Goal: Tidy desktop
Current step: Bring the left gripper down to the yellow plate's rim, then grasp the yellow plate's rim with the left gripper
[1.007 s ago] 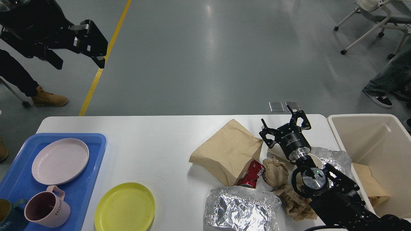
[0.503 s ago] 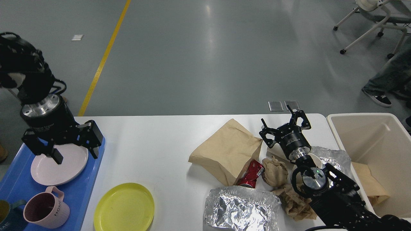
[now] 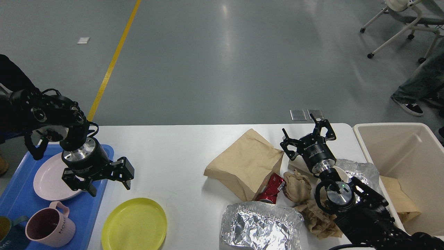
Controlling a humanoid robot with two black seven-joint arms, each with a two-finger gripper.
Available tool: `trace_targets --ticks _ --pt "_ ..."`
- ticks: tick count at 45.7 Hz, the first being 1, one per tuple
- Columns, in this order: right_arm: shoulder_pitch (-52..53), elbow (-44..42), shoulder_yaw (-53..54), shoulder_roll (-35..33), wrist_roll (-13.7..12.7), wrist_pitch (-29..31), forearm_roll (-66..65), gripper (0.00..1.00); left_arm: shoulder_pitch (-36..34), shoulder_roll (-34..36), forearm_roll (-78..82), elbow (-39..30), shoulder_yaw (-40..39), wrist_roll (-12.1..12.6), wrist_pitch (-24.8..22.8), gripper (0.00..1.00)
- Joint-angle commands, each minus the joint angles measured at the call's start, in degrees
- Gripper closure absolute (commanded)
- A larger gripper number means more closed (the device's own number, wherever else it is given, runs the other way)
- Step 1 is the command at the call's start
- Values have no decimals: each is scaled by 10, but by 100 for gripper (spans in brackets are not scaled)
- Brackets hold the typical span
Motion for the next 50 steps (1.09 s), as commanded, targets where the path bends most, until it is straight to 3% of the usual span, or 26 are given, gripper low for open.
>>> trace_targets --ticks 1,9,50 --pt "0 -1 0 0 0 0 0 0 22 -4 15 -11 -6 1 53 8" --pt "0 0 0 0 0 0 0 0 52 6 40 -12 -27 -2 92 9" --pt "0 0 0 0 0 0 0 0 163 46 197 -7 -116 -1 94 9"
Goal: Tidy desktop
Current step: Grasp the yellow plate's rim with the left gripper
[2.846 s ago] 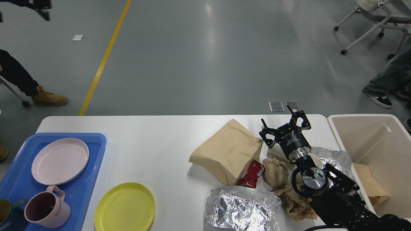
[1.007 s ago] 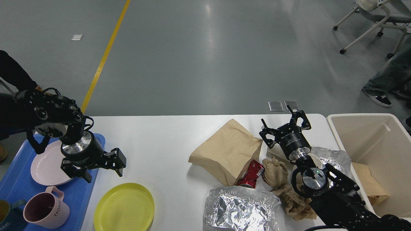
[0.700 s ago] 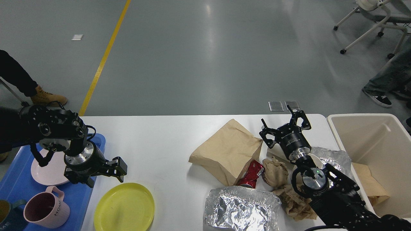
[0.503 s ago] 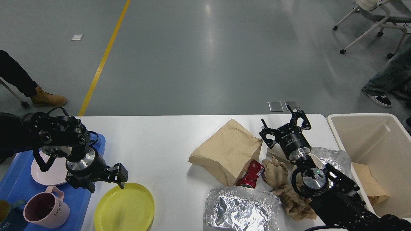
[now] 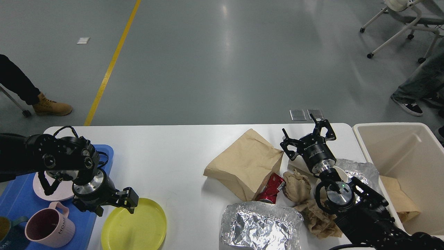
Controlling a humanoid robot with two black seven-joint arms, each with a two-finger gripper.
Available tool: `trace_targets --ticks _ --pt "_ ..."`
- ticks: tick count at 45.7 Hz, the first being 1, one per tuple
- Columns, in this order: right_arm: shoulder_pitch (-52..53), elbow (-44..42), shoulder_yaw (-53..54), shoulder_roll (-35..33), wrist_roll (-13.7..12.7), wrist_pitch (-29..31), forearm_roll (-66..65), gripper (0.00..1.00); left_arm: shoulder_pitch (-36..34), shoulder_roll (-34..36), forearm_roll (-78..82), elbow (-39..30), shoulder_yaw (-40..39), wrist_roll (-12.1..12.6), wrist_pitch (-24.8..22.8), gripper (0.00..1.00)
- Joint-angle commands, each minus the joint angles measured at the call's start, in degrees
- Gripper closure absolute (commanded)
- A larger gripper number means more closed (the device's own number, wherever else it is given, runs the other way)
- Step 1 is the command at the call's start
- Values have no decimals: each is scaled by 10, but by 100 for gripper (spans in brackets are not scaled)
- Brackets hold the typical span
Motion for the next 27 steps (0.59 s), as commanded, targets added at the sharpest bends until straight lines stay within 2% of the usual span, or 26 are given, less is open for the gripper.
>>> trace_targets --ticks 1,27 --pt "0 -1 0 0 0 0 0 0 16 18 28 0 -7 1 0 9" --pt "0 -1 0 0 0 0 0 0 63 34 58 4 -26 2 28 13"
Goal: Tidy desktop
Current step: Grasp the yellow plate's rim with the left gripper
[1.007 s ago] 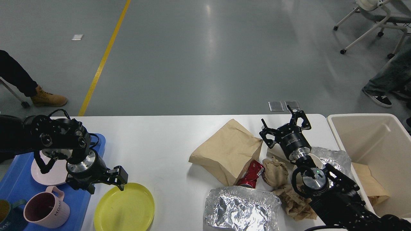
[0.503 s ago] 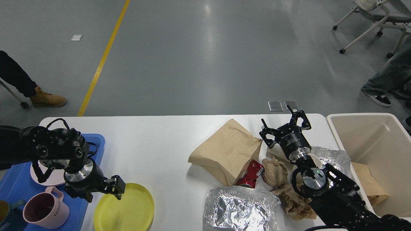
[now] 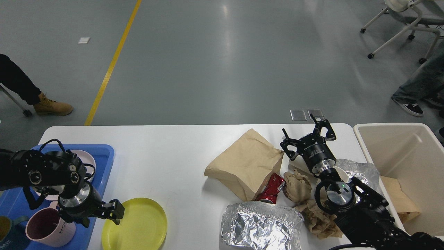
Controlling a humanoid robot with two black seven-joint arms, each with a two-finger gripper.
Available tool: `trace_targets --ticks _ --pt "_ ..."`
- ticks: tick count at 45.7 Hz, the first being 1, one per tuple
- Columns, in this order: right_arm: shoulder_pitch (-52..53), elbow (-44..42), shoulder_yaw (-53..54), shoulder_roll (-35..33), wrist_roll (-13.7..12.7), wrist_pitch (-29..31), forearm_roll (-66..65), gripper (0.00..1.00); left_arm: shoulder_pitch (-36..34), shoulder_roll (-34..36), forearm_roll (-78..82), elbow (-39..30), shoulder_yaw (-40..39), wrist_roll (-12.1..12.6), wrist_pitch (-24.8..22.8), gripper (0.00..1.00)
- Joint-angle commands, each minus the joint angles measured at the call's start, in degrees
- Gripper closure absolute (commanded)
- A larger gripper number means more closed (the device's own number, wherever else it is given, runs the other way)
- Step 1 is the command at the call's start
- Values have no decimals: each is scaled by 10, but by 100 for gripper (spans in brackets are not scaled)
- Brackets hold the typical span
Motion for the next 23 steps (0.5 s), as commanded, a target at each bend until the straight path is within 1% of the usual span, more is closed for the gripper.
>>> trace_targets --ticks 1,6,23 --pt "0 0 0 0 0 0 0 0 9 -2 1 1 -8 1 7 13" --pt "0 0 0 0 0 0 0 0 13 -3 3 1 -15 1 17 13" --pt "0 0 0 0 0 0 0 0 24 -4 4 1 -22 3 24 13"
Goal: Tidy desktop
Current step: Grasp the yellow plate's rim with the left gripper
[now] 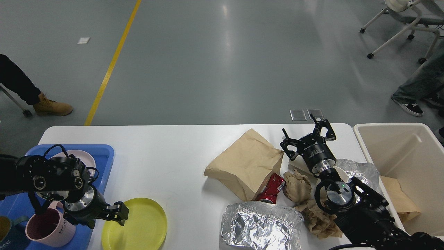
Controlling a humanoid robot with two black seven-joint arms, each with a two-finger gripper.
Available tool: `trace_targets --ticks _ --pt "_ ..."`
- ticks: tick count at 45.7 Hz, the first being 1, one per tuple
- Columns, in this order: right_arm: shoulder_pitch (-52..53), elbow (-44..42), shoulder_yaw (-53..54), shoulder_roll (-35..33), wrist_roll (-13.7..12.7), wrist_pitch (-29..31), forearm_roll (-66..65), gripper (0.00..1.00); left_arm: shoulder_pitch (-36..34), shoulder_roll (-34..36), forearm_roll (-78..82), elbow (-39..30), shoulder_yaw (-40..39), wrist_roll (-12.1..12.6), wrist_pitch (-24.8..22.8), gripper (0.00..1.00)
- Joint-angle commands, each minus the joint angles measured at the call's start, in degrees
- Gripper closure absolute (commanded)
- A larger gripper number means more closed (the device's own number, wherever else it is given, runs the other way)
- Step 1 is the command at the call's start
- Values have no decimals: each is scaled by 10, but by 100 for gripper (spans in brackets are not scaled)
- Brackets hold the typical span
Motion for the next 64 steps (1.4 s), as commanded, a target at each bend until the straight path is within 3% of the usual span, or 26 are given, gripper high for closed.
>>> trace_targets --ticks 1,64 --pt "0 0 0 0 0 0 0 0 7 0 0 0 -7 2 2 13" --pt "0 0 0 0 0 0 0 0 45 1 10 2 -32 23 19 15"
